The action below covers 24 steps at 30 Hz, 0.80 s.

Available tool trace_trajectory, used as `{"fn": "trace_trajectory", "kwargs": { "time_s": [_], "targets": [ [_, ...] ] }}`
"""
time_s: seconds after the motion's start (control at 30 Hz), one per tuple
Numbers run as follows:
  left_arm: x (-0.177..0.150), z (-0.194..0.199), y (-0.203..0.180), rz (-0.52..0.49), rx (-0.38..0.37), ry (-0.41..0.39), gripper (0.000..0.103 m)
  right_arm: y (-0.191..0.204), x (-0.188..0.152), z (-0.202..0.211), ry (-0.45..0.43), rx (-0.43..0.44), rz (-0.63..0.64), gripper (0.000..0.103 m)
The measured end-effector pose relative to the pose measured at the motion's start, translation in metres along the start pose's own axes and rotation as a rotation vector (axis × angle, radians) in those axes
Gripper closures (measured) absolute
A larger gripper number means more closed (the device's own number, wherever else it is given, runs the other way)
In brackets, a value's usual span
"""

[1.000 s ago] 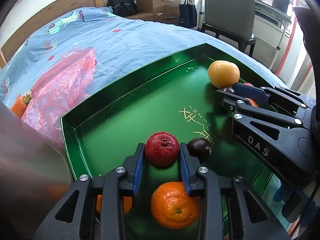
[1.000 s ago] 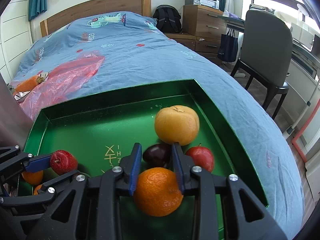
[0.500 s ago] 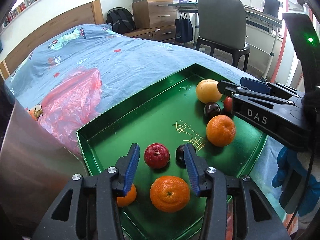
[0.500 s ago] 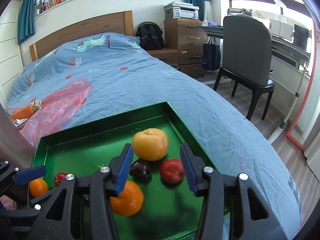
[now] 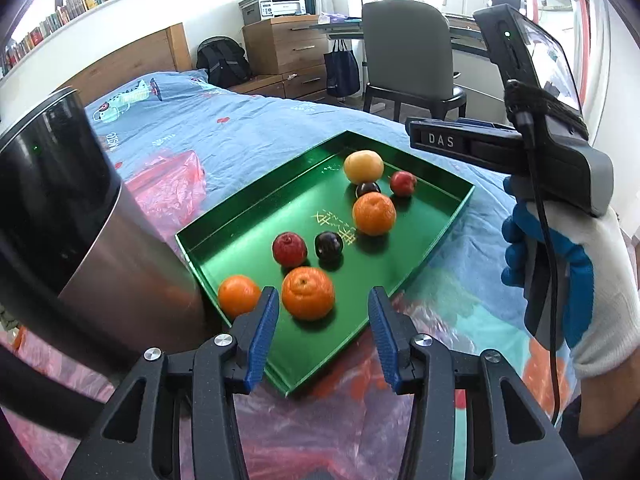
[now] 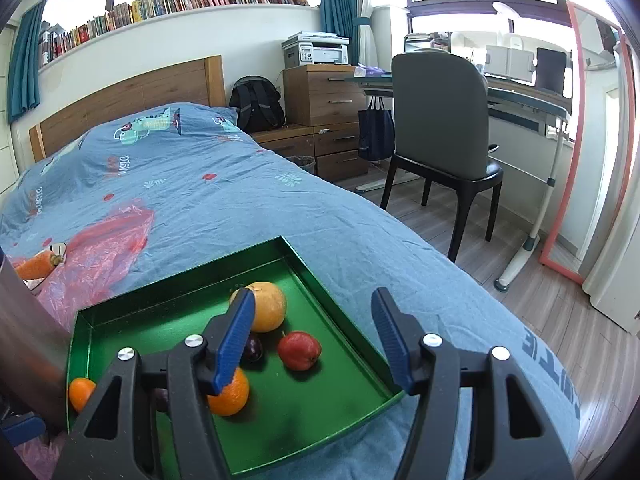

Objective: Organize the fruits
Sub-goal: 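Move both tools back from the tray toward the last apple and orange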

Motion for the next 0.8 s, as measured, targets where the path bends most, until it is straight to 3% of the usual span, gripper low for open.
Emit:
{"fn": "trace_trajectory", "kwargs": {
  "time_s": [0.4,0.6,0.8],
  "targets": [
    [-0.053,0.047,0.036,0.026,0.043,0.045,0.056,0.034,-0.062,0.049,0.045,0.049,-0.042,0.010],
    [-0.080,0.072,0.064,0.071,0.087,0.062,0.055,0.061,-0.090,0.073,0.125,0.088,-0.029,0.010],
    [-0.111,0.098,0.095,0.109,0.127,0.082,0.054,0.103,-0.102,0.104,0.157,0.183,-0.030,0.010]
  ]
}}
Point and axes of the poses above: each gripper's, at about its wrist camera, not at the fingertips, and z roughly against the way its jaws point, y to its left, x to its top, the point moved 2 cm from there along -z, roughly the way its jaws point, and after that the axes turned 15 degrees about x, right-handed, at the moved point
